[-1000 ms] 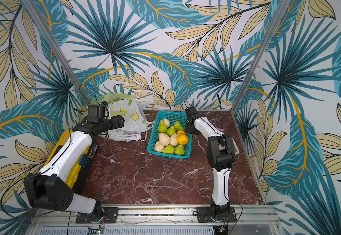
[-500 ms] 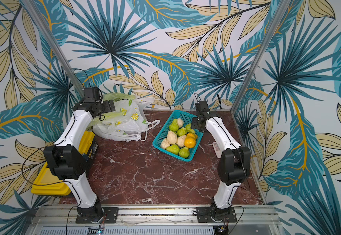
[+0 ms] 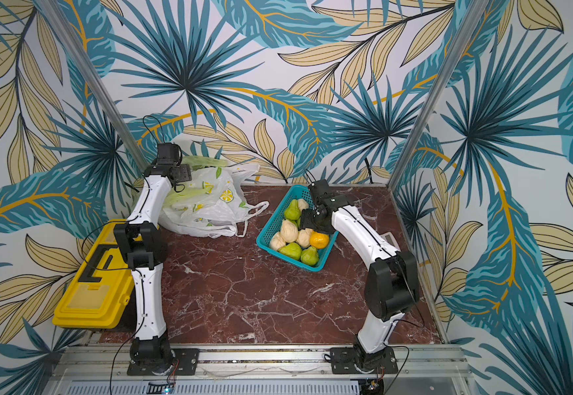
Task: Place the pears into plastic bags & tie knots
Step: Pick up the plastic bag from the corner of the board.
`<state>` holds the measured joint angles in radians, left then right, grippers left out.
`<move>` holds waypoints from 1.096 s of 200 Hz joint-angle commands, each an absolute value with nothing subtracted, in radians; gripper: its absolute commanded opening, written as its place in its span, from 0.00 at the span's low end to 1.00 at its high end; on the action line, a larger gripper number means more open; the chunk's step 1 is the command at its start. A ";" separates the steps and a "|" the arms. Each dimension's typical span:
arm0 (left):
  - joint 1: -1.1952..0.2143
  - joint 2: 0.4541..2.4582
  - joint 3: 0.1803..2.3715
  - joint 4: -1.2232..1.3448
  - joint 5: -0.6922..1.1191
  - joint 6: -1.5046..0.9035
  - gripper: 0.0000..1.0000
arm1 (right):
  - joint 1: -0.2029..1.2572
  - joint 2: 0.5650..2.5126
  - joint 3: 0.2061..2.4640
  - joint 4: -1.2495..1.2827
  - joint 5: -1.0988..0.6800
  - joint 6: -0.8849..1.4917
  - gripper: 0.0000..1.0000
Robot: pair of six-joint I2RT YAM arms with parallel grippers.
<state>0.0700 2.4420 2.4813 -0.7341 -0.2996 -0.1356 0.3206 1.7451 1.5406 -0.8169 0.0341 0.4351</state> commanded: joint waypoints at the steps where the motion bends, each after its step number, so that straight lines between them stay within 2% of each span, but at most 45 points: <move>1: 0.088 2.478 2.582 -0.719 -0.305 -0.076 0.51 | 0.329 1.718 1.527 -0.839 0.028 0.457 0.76; 29: 0.094 2.414 2.620 -0.713 -0.193 -0.098 0.11 | 0.342 1.678 1.529 -0.844 0.025 0.480 0.74; 38: 0.094 2.368 2.620 -0.711 -0.158 -0.117 0.03 | 0.354 1.669 1.531 -0.841 0.019 0.494 0.74; 47: 0.094 2.313 2.611 -0.714 -0.134 -0.146 0.00 | 0.372 1.662 1.537 -0.836 0.011 0.512 0.73; 89: 0.085 2.061 2.518 -0.712 -0.011 -0.318 0.00 | 0.462 1.644 1.590 -0.769 -0.019 0.609 0.70; 150: 0.032 1.792 2.312 -0.711 0.079 -0.647 0.00 | 0.560 1.606 1.548 -0.420 -0.172 0.790 0.68; 170: -0.018 1.724 2.200 -0.694 0.158 -0.760 0.01 | 0.598 1.583 1.511 -0.285 -0.206 0.857 0.73; 200: -0.088 1.596 1.873 -0.513 0.219 -0.992 0.02 | 0.687 1.516 1.451 -0.061 -0.103 0.915 0.84; 219: -0.139 1.516 1.672 -0.383 0.187 -1.120 0.02 | 0.719 1.489 1.414 0.020 -0.043 0.967 0.87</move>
<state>-0.0895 1.6058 1.8610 -0.5571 0.1623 -0.8753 0.6830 1.5448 1.4597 -0.1902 -0.1234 0.8795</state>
